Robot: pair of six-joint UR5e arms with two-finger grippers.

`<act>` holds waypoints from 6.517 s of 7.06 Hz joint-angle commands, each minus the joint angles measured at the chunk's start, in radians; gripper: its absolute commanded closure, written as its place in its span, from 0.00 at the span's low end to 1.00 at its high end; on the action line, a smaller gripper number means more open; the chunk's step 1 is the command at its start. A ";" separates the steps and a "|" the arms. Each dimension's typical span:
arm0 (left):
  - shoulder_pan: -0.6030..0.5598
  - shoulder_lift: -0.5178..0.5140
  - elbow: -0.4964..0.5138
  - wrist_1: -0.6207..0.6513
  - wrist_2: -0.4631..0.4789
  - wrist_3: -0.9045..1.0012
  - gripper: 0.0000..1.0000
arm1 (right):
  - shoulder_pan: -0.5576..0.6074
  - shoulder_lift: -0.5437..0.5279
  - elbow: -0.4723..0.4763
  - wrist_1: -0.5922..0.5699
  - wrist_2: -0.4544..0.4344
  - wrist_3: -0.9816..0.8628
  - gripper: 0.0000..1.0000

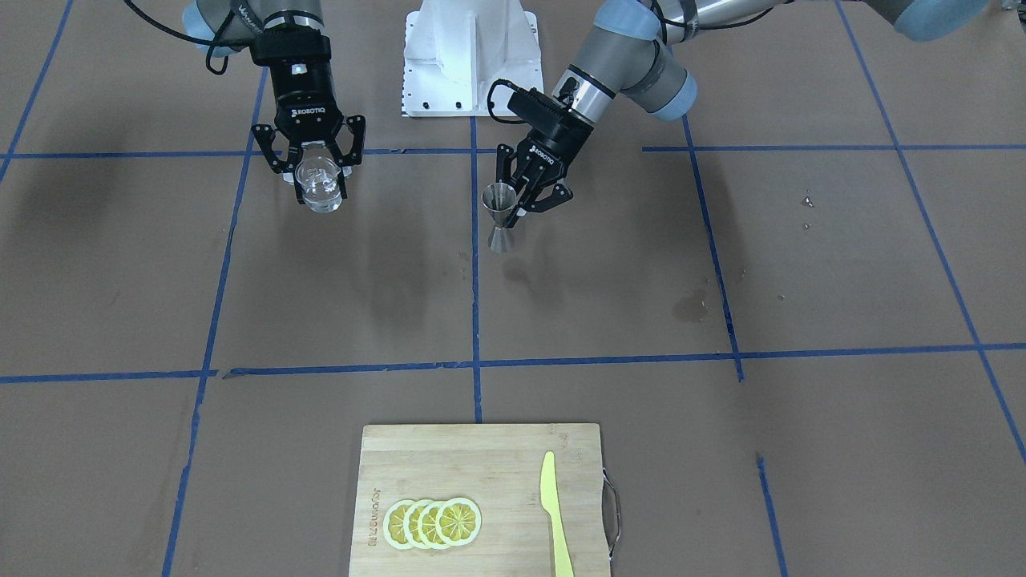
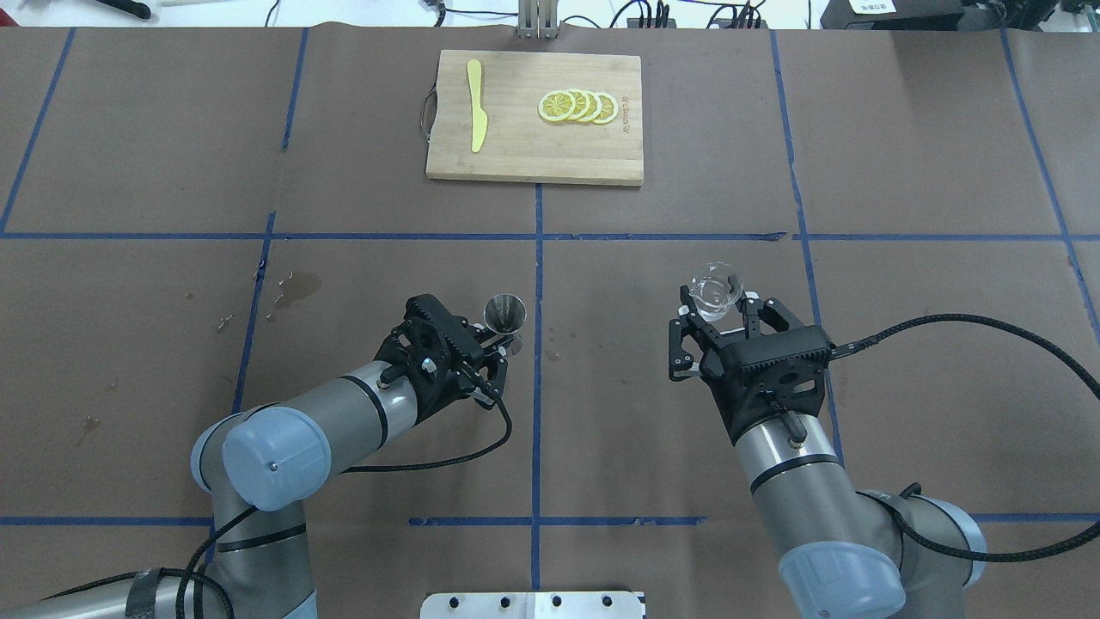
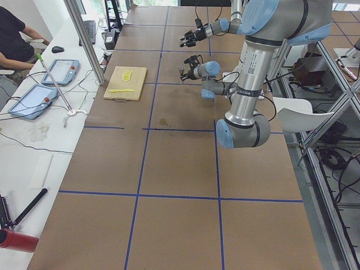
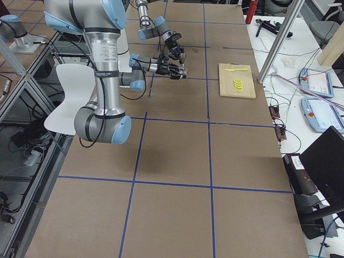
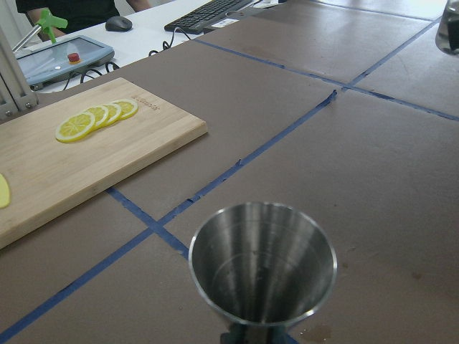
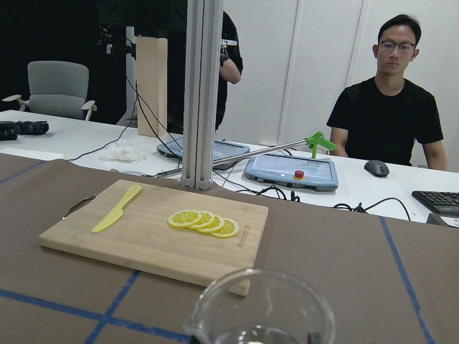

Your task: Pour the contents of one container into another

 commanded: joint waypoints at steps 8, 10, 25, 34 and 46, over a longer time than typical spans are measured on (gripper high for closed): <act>0.004 -0.072 0.077 -0.010 -0.016 -0.006 1.00 | -0.054 0.235 0.012 -0.460 -0.029 -0.258 1.00; 0.005 -0.092 0.098 -0.010 -0.016 -0.005 1.00 | -0.055 0.275 0.008 -0.527 -0.026 -0.284 1.00; 0.008 -0.120 0.126 -0.016 -0.014 -0.005 1.00 | 0.003 0.352 0.001 -0.724 0.028 -0.511 1.00; 0.015 -0.125 0.127 -0.016 -0.011 -0.012 1.00 | 0.002 0.399 -0.029 -0.795 0.028 -0.616 1.00; 0.021 -0.125 0.131 -0.019 -0.008 -0.019 1.00 | 0.003 0.436 -0.026 -0.894 0.027 -0.723 1.00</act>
